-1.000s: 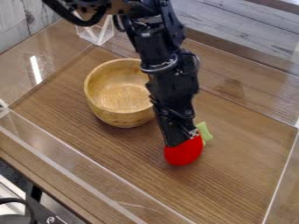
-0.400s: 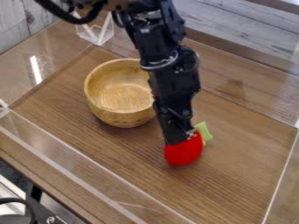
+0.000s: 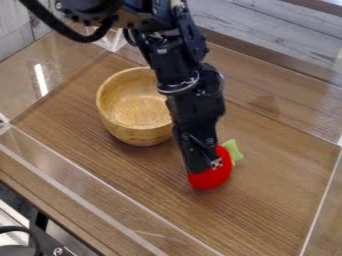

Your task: Move the red object to the right side of the table

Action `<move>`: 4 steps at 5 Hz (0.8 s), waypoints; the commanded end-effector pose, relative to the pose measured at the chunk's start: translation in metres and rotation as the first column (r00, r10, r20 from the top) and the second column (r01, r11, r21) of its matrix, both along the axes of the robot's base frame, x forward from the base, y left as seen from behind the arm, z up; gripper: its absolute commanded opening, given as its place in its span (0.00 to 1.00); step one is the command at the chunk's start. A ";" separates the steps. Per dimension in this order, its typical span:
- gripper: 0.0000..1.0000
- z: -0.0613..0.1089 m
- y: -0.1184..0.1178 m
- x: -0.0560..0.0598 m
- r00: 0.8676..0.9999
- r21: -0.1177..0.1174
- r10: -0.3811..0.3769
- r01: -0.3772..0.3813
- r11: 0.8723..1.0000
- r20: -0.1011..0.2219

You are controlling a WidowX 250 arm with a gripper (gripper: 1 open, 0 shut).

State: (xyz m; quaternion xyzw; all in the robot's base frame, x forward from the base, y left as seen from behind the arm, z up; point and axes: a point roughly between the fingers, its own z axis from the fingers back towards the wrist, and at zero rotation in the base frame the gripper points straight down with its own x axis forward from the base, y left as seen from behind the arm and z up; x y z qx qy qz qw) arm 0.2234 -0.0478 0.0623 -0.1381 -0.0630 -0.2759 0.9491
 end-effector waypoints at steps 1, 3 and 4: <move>1.00 0.002 0.000 0.003 1.000 0.000 0.011 -0.011 1.000 0.027; 0.00 -0.004 0.005 0.011 0.995 0.011 0.094 -0.095 0.995 0.033; 0.00 -0.004 0.002 0.016 0.995 0.019 0.088 -0.089 0.996 0.036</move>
